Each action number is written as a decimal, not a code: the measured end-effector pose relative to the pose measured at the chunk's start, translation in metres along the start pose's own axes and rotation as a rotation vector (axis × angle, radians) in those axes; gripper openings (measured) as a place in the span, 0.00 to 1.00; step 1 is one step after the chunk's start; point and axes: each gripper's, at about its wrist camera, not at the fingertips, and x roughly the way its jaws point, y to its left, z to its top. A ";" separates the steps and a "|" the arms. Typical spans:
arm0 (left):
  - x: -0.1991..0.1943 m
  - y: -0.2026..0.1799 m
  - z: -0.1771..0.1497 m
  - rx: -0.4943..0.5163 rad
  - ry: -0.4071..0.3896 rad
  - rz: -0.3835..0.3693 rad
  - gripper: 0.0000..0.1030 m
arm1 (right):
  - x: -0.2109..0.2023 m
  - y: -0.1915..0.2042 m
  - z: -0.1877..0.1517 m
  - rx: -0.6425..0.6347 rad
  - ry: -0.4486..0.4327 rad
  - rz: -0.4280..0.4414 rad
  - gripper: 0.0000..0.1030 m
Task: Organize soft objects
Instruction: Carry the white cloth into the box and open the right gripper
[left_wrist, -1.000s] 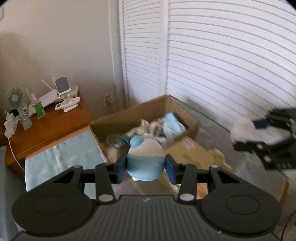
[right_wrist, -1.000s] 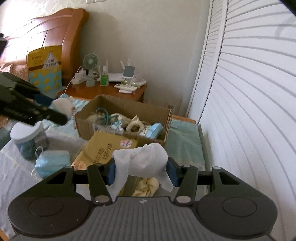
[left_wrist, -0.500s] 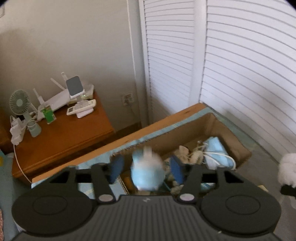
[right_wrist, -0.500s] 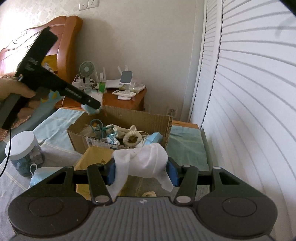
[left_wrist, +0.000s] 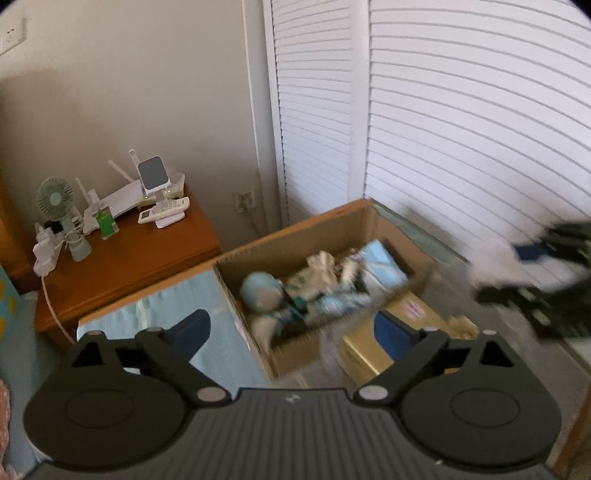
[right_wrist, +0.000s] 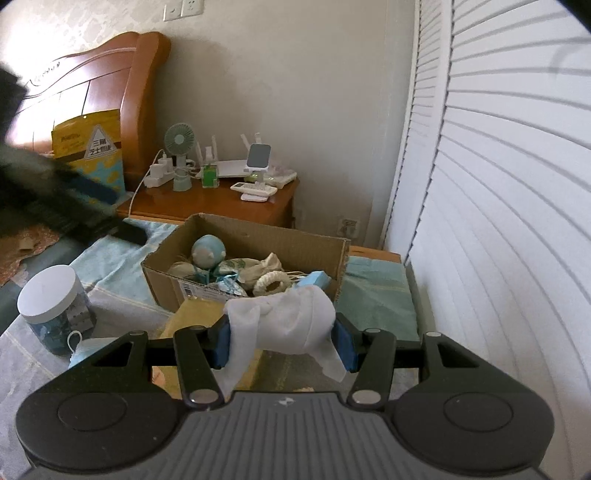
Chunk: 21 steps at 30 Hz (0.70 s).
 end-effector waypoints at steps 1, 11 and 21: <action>-0.008 -0.003 -0.006 -0.004 -0.004 -0.001 0.95 | 0.002 0.000 0.003 -0.002 0.002 0.003 0.58; -0.051 -0.035 -0.065 0.046 0.021 -0.008 0.96 | 0.044 0.000 0.053 -0.037 0.038 0.029 0.58; -0.047 -0.040 -0.084 0.058 0.047 -0.055 0.96 | 0.121 -0.011 0.085 0.033 0.146 0.016 0.58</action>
